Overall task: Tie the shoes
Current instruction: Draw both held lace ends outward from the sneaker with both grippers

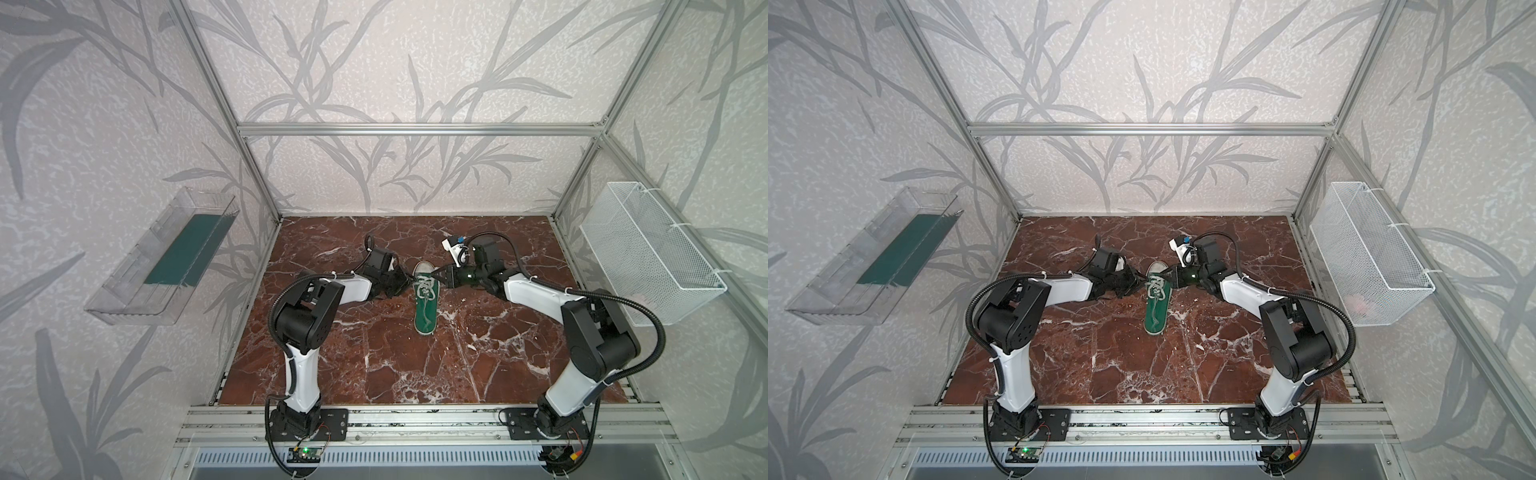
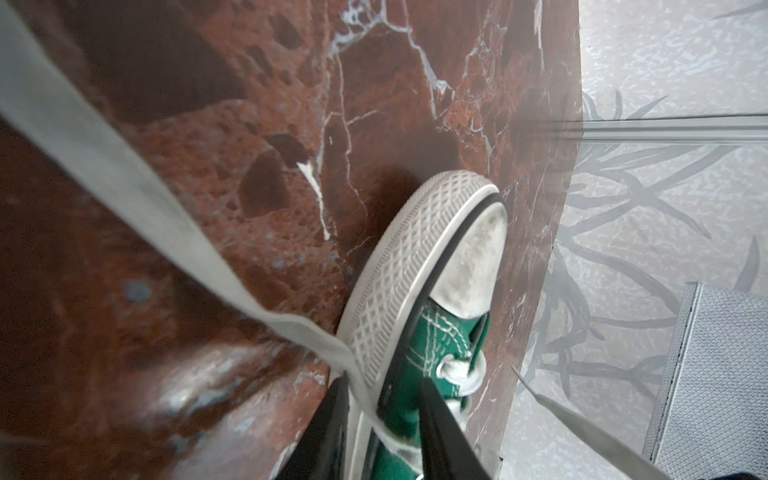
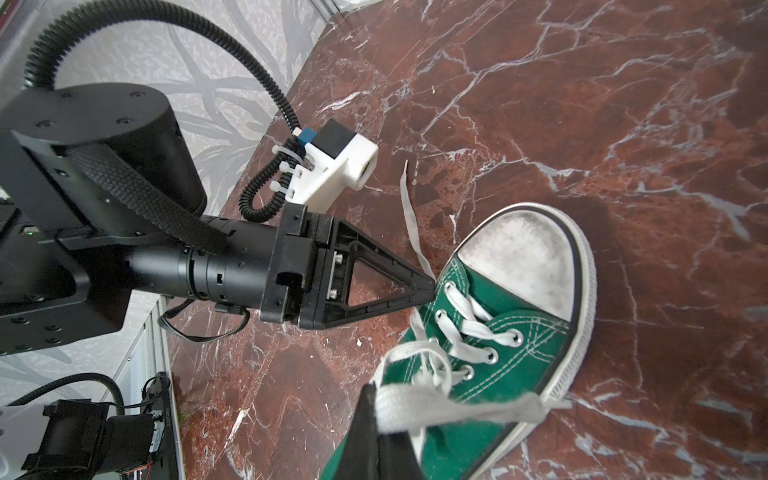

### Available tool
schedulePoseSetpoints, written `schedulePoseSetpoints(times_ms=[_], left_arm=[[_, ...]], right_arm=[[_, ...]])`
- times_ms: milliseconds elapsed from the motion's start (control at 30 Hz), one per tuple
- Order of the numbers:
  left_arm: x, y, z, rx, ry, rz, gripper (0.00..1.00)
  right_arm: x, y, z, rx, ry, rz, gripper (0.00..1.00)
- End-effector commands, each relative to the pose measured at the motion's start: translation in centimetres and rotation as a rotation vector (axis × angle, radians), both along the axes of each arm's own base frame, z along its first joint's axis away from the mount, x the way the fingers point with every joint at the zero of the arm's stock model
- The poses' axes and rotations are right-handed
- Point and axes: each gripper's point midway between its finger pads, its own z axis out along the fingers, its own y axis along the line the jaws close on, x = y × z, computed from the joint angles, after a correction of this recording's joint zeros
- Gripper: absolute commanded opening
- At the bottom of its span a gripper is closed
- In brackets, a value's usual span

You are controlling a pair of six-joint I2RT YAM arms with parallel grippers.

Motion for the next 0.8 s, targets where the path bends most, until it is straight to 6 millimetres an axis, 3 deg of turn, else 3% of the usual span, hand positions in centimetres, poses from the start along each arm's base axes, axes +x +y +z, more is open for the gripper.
schedulePoseSetpoints(times_ms=[0, 267, 500, 767], left_arm=[[0.0, -0.3, -0.2, -0.026, -0.003, 0.01, 0.24], [0.1, -0.2, 0.1, -0.034, -0.016, 0.019, 0.02], [0.1, 0.1, 0.6, -0.023, -0.029, 0.025, 0.0], [-0.3, 2.5, 2.8, 0.118, -0.079, 0.02, 0.0]], right_arm=[[-0.6, -0.1, 0.7, 0.011, 0.001, 0.005, 0.0], [-0.7, -0.2, 0.5, 0.01, 0.005, 0.002, 0.0], [-0.9, -0.4, 0.6, 0.008, 0.004, -0.003, 0.0], [-0.8, -2.4, 1.2, 0.026, -0.002, -0.059, 0.0]])
